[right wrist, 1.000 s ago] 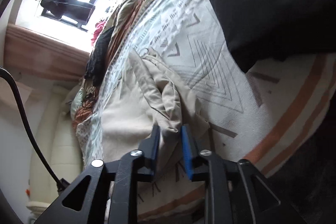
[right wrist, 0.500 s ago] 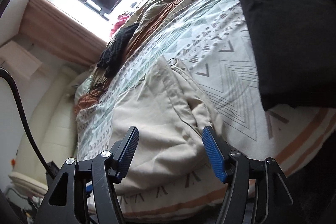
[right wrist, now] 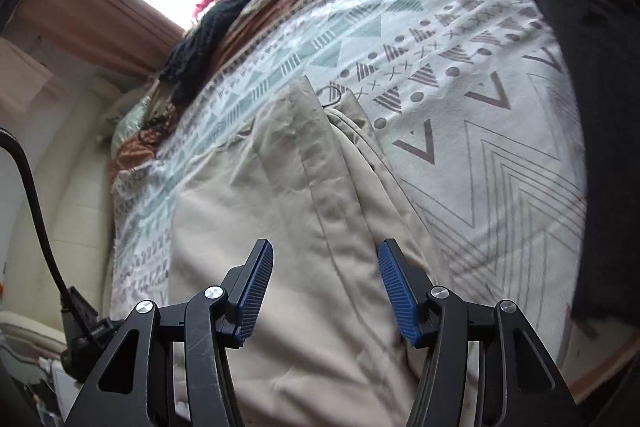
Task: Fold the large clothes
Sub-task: 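Grasp the folded jacket edge with the right gripper while the left gripper grasps the sleeve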
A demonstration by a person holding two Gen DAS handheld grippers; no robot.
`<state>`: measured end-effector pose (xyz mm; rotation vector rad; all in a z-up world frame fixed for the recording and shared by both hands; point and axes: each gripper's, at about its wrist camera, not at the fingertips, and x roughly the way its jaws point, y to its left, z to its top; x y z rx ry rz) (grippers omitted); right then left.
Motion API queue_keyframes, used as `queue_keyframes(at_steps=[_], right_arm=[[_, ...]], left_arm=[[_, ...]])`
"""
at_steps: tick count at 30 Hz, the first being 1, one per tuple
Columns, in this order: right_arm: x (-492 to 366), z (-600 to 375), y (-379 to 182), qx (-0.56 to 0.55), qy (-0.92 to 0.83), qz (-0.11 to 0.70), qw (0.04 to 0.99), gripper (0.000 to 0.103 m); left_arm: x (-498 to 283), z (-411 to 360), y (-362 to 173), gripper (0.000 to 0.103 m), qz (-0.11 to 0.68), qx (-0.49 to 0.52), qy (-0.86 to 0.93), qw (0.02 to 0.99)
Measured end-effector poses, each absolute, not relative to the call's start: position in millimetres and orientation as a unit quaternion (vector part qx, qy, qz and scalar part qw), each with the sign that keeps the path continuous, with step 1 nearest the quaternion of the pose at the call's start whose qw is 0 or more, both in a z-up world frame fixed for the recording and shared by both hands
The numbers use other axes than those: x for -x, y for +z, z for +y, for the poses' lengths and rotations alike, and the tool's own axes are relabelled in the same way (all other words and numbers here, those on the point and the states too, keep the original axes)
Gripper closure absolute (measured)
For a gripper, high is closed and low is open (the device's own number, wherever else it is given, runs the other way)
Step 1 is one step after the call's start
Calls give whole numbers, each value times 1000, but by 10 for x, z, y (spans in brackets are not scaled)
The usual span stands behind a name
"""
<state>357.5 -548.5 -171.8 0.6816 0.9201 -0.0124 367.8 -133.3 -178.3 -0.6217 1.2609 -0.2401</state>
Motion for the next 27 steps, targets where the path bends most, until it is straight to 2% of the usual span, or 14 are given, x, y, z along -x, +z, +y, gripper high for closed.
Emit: queue_keyframes(at_steps=[9, 11, 14, 16, 17, 27], right_arm=[[-4338, -5507, -1932, -312, 17, 480, 820, 46], [-4494, -5502, -1967, -309, 21, 487, 816, 53], [-4659, -5523, -1992, -302, 17, 493, 816, 71], [-4714, -5546, -1982, -307, 26, 486, 818, 93], [-4716, -5560, -1967, -308, 30, 479, 821, 97], [-4344, -5830, -1945, -305, 5, 455, 836, 101]], left_arm=[[-4117, -1366, -1887, 52, 594, 276, -99, 749], [-4209, -1376, -1907, 52, 597, 275, -99, 747], [-4338, -1418, -1915, 52, 602, 267, -99, 746], [-4423, -1445, -1919, 52, 604, 264, -100, 745], [-4450, -1457, -1919, 52, 604, 263, -100, 745], [-4539, -1671, -1950, 52, 600, 261, -131, 745]])
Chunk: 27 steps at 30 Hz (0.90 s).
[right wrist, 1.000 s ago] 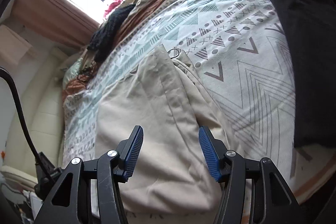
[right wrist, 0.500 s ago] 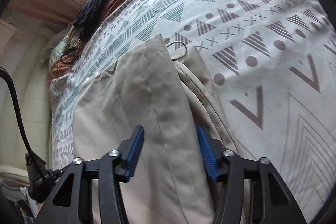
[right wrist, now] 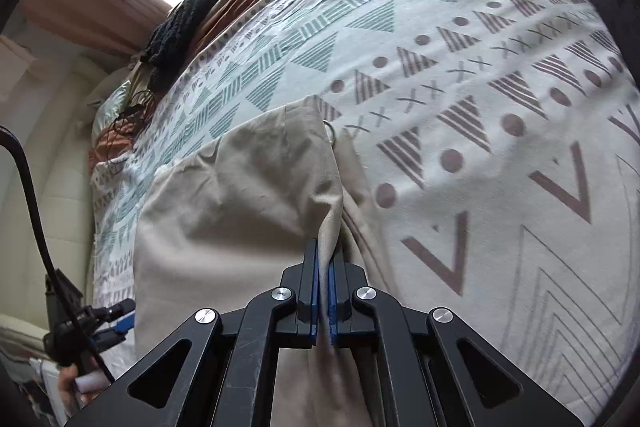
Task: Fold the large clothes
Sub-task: 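Grasp the folded jacket edge with the right gripper while the left gripper grasps the sleeve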
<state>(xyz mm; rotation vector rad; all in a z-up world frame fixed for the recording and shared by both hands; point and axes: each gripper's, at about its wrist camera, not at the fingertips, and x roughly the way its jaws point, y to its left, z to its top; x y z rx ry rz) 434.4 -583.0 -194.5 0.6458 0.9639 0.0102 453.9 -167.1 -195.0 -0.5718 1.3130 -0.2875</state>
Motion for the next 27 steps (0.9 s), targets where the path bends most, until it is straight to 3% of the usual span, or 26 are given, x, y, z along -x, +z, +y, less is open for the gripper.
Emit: queue_keyframes(at_steps=[6, 8, 9, 10, 12, 24, 25, 27], right_arm=[[-4364, -5910, -1992, -316, 17, 476, 820, 98], [-4379, -5948, -1956, -321, 30, 480, 816, 86], [-4388, -5958, -1930, -319, 33, 478, 818, 72], [-4400, -5972, -1900, -310, 30, 478, 821, 47], [-4440, -5980, -1878, -291, 27, 481, 826, 23], [-4911, -6107, -2251, -361, 141, 505, 771, 24], [-4943, -6120, -2271, -369, 151, 504, 766, 25], [-5032, -6138, -2345, -386, 169, 508, 751, 37]], left_arm=[[-4632, -1760, -1910, 52, 597, 252, -122, 752], [-4671, -1783, -1892, 52, 596, 248, -120, 754], [-4682, -1782, -1887, 52, 595, 246, -118, 756], [-4695, -1784, -1884, 52, 594, 246, -118, 757], [-4721, -1789, -1890, 52, 594, 250, -118, 756], [-4922, -1913, -1927, 44, 592, 266, -130, 749], [-4952, -1931, -1937, 44, 592, 262, -128, 752], [-5018, -1953, -1964, 44, 590, 262, -125, 754]])
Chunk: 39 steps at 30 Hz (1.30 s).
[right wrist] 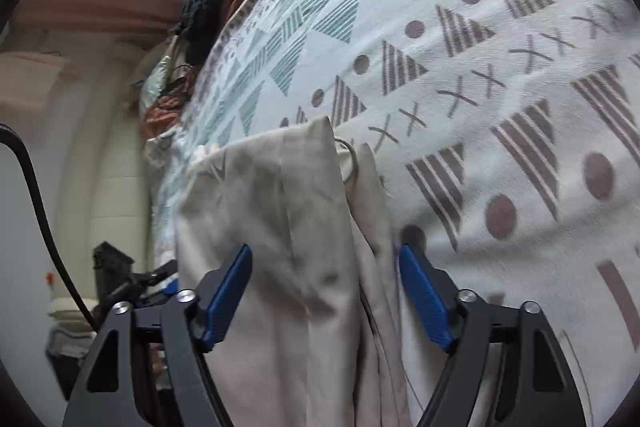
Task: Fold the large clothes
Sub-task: 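Grasp the folded jacket edge with the right gripper while the left gripper grasps the sleeve, then lift the folded beige jacket off the bed with both grippers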
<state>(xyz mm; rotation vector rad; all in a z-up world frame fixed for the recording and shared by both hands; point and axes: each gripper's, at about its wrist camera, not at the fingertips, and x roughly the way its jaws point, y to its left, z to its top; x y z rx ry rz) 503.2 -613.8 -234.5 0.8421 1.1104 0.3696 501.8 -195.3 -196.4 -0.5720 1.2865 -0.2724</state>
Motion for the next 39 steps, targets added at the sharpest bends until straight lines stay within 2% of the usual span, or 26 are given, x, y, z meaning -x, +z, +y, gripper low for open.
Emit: queue_keyframes(at_steps=[1, 8, 11, 13, 19, 25, 39], right_arm=[[-5057, -6144, -2368, -392, 175, 509, 746, 40], [-5261, -6024, -2427, -399, 226, 512, 727, 42], [-5290, -5940, -2409, -389, 222, 516, 731, 44], [-5284, -5938, -2408, -384, 215, 516, 735, 57], [-5182, -5849, -2210, -371, 199, 506, 753, 82], [-4929, -5628, -1638, -339, 211, 465, 790, 86], [-4346, -4673, -326, -279, 285, 388, 831, 86]], left_arm=[[-5045, -1960, -1980, 44, 590, 264, -126, 752], [-5265, -1999, -2071, 45, 589, 274, -124, 750], [-5318, -2009, -2102, 54, 587, 278, -114, 752], [-5333, -2049, -2077, 59, 587, 266, -110, 756], [-5284, -2071, -1916, 76, 575, 254, -106, 770], [-5108, -1994, -1563, 84, 546, 259, -133, 786], [-4658, -1218, -541, 86, 439, 301, -178, 828]])
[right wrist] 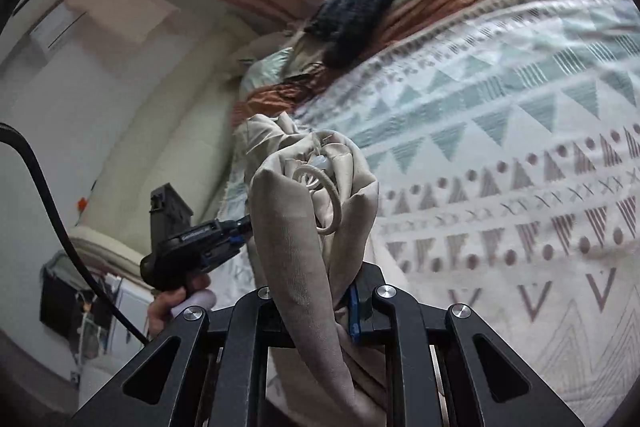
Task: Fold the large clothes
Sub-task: 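Lift the folded beige jacket off the bed with both grippers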
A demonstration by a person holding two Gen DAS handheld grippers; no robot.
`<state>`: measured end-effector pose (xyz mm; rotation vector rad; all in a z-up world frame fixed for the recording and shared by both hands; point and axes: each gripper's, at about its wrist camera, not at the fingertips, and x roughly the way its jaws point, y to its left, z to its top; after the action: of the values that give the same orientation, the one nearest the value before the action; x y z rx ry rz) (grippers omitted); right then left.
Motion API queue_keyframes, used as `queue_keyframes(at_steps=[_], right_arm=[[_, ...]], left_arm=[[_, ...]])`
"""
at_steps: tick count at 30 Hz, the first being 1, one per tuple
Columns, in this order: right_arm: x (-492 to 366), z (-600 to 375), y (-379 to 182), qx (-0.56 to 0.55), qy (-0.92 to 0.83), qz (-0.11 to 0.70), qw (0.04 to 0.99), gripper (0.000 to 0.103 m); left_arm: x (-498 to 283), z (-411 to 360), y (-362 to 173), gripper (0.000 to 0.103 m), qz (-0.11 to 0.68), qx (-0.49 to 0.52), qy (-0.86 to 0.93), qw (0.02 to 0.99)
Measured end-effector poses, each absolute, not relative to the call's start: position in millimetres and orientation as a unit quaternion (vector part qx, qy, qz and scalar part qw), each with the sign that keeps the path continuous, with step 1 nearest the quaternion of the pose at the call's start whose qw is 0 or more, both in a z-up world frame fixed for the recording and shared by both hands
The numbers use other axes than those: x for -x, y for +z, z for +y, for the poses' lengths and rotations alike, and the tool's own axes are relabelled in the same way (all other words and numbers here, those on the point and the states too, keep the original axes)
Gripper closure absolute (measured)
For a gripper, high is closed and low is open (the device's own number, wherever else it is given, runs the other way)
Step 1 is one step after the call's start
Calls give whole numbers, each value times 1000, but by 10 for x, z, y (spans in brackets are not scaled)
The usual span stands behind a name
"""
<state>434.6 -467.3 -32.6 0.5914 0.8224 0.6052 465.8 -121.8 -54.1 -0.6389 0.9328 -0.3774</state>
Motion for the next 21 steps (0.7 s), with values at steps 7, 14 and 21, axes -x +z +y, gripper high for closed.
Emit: queue_keyframes(at_steps=[7, 14, 21], right_arm=[[-4266, -4003, 203, -250, 340, 351, 836, 86], [-4333, -3142, 597, -219, 400, 333, 825, 86], [-4452, -2097, 757, -198, 456, 341, 798, 86]], left_arm=[[-4484, -548, 88, 86, 369, 315, -173, 857], [-4326, 233, 472, 86, 321, 331, -144, 875], [-4161, 1046, 656, 86, 293, 336, -109, 889]])
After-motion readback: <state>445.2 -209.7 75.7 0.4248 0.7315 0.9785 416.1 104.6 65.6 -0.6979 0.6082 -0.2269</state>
